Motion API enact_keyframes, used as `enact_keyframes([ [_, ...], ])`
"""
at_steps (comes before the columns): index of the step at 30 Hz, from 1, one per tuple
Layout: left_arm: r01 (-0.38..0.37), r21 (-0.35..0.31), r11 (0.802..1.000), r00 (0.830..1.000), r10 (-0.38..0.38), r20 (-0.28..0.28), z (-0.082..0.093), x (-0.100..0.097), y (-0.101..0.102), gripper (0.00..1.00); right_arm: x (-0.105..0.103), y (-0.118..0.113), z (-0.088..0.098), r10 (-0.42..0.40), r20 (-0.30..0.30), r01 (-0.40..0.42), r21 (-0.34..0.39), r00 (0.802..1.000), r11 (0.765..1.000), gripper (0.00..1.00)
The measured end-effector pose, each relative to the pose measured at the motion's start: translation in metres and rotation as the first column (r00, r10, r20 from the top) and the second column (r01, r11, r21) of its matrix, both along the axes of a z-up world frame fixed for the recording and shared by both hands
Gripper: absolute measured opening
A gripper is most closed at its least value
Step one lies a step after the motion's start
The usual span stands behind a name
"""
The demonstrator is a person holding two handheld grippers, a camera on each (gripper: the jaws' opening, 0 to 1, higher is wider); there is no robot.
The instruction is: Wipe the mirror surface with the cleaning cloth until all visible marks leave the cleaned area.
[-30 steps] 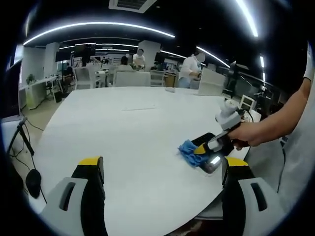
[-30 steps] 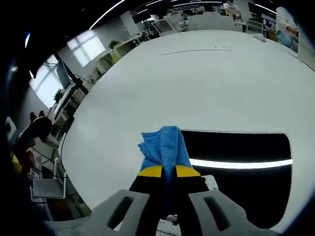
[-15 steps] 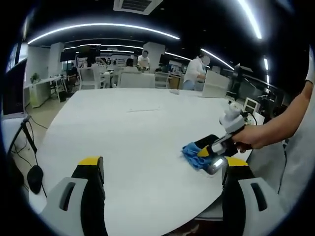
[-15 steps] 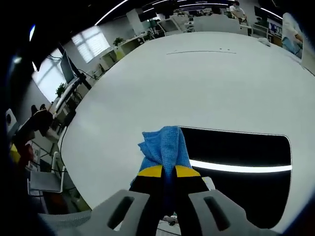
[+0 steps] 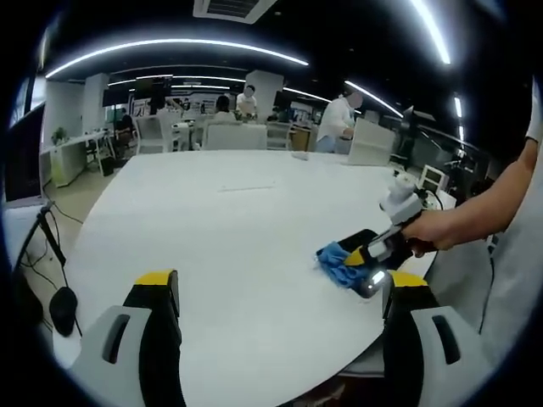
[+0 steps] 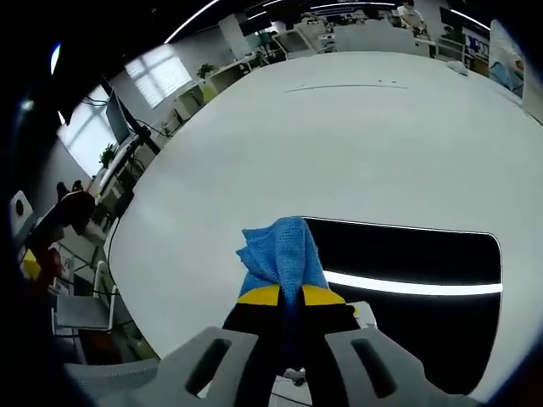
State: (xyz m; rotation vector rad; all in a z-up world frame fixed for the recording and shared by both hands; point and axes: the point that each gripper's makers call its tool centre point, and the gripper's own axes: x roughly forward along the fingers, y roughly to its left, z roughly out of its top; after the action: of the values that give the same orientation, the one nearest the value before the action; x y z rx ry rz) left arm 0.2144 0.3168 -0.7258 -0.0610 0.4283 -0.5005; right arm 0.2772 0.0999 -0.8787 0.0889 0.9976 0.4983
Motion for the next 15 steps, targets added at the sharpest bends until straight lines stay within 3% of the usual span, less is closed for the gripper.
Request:
enact_keyframes([
  [15, 0.029, 0.008, 1.000, 1.000, -0.029, 0.002, 0.001, 0.008, -0.008, 0.99, 0.002, -0.023, 0.000, -0.023, 0.002, 0.023, -0.012, 1.000, 1.000, 0.02],
])
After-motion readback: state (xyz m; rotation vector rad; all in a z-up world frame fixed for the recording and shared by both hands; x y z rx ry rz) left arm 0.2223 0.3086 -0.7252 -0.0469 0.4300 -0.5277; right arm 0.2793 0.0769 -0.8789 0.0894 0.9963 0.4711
